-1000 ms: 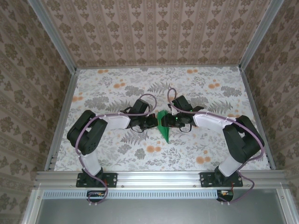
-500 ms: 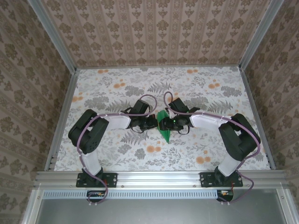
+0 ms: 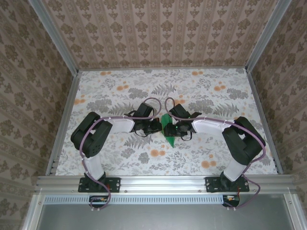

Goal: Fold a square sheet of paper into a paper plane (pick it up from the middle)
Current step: Move a paper plane to the center of the table.

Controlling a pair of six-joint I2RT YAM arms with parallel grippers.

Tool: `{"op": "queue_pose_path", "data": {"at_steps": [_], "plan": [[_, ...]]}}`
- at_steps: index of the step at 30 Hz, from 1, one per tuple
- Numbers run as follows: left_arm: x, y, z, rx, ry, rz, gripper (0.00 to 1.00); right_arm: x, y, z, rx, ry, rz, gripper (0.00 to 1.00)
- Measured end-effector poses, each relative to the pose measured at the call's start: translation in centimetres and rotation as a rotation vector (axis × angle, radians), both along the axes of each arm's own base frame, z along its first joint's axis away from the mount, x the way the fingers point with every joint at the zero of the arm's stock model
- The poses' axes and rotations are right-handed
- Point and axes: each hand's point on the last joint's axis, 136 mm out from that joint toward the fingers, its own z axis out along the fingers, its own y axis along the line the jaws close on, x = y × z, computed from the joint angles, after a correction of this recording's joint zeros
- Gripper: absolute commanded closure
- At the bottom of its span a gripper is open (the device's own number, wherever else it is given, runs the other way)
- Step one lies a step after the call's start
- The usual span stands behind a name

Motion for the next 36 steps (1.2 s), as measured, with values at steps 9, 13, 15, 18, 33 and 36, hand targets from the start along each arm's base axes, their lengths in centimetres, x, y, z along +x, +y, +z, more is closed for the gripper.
{"op": "queue_pose_path", "data": {"at_steps": [9,13,15,18,33,36], "plan": [[-0.3,0.4,0.4,0.002,0.022,0.003,0.74,0.2,-0.6,-1.0,-0.045,0.004,-0.044,0.7],[0.3,1.6,2.3,0.005,0.0,0.036,0.62,0.2,-1.2,-1.2,-0.079,0.0,-0.063,0.73],[0.7,2.4,3.3,0.008,-0.013,0.058,0.58,0.1,-1.7,-1.3,-0.101,0.001,-0.069,0.74],[1.2,3.5,4.0,0.026,-0.026,0.091,0.52,0.0,-2.1,-1.3,-0.134,0.002,-0.073,0.72],[0.9,7.0,3.1,0.115,0.005,0.167,0.38,0.3,-1.4,-0.2,-0.167,-0.035,-0.037,0.86],[0.9,7.4,2.8,0.134,0.008,0.174,0.32,0.5,-1.6,-0.1,-0.192,-0.047,-0.038,0.91]]}}
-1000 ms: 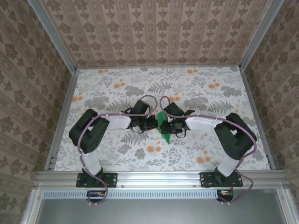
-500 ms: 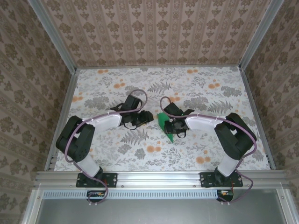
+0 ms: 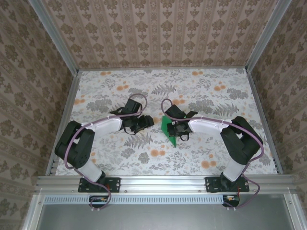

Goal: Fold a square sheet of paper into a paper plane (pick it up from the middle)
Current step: Move a paper plane to the center of the table.

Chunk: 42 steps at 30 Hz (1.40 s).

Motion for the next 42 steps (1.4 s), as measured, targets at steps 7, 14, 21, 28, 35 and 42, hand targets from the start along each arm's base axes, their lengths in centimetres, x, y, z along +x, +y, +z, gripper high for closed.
{"op": "queue_pose_path", "data": {"at_steps": [7,14,21,28,35,42], "plan": [[-0.1,1.3,0.2,0.053,-0.015,0.017,0.19,0.3,-2.2,0.1,-0.125,-0.036,-0.029,0.94],[-0.1,2.5,0.8,0.104,-0.046,0.036,0.05,1.1,-3.9,0.1,-0.232,-0.07,-0.043,0.88],[-0.4,3.4,0.3,0.15,-0.046,0.046,0.0,1.0,-4.0,-1.4,-0.258,-0.043,-0.04,0.81],[-0.5,3.9,0.0,0.175,-0.038,0.053,0.0,1.6,-3.3,-1.6,-0.223,-0.063,-0.067,0.79],[-0.6,4.1,-0.1,0.182,-0.034,0.055,0.0,2.1,-3.2,-1.7,-0.184,-0.118,-0.123,0.84],[-0.4,4.5,-0.2,0.19,-0.033,0.068,0.0,2.9,-3.3,-1.1,-0.195,-0.148,-0.12,0.93]]}}
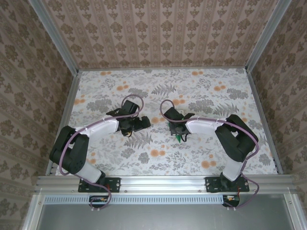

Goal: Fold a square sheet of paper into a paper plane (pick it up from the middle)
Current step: Move a paper plane to the center of the table.

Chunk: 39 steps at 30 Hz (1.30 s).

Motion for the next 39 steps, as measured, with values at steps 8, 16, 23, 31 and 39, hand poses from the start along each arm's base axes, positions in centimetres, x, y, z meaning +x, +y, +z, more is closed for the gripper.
{"op": "queue_pose_path", "data": {"at_steps": [8,16,23,31,39], "plan": [[0.2,0.6,-0.1,0.007,0.004,0.018,0.0,5.7,1.3,1.6,0.017,-0.069,-0.003,0.93],[0.4,0.8,-0.1,0.01,0.003,0.025,0.0,10.0,1.4,0.1,0.006,-0.065,-0.039,0.85],[0.5,1.1,-0.1,0.018,0.0,0.03,0.0,10.3,1.7,-0.1,0.014,-0.061,-0.044,0.82],[0.8,2.5,0.1,0.064,-0.01,0.041,0.0,10.1,1.7,0.3,0.017,-0.043,-0.066,0.65],[5.2,5.1,4.5,0.094,-0.143,0.101,0.0,10.3,1.7,9.7,0.118,-0.169,-0.077,0.33]]}}
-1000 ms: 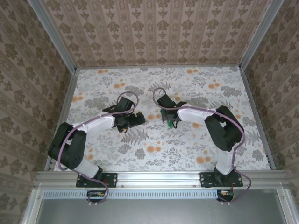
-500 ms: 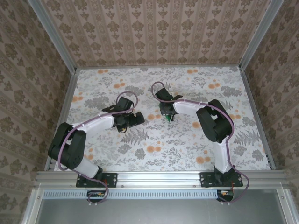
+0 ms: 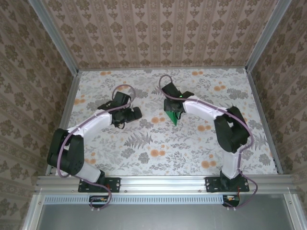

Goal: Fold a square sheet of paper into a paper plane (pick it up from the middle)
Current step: Move a paper plane to the center of the table, then reset both arms

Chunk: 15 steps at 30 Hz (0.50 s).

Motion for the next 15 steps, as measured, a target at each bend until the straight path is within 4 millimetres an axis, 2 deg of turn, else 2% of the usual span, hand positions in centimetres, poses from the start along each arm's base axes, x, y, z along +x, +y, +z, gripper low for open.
{"op": "queue_pose_path", "data": {"at_steps": [3,5,7,8,11,15], "plan": [[1.8,2.2,2.3,0.013,-0.069,0.046,0.0,0.0,-0.7,5.9,0.062,-0.113,-0.001,0.25],[2.6,4.0,3.4,0.037,-0.112,0.075,0.0,-0.1,-1.9,9.0,0.087,-0.185,-0.014,0.17],[3.0,6.0,4.5,0.074,-0.154,0.102,0.0,-0.4,-3.9,11.3,0.084,-0.256,-0.044,0.08],[3.2,7.0,5.1,0.096,-0.179,0.116,0.0,-0.7,-5.3,11.9,0.066,-0.289,-0.065,0.02],[3.0,10.3,6.3,0.174,-0.256,0.162,0.0,-1.8,-10.1,11.9,-0.024,-0.346,-0.14,0.0],[1.8,14.8,6.3,0.302,-0.326,0.234,0.0,-3.4,-17.1,9.5,-0.169,-0.369,-0.275,0.0]]}}
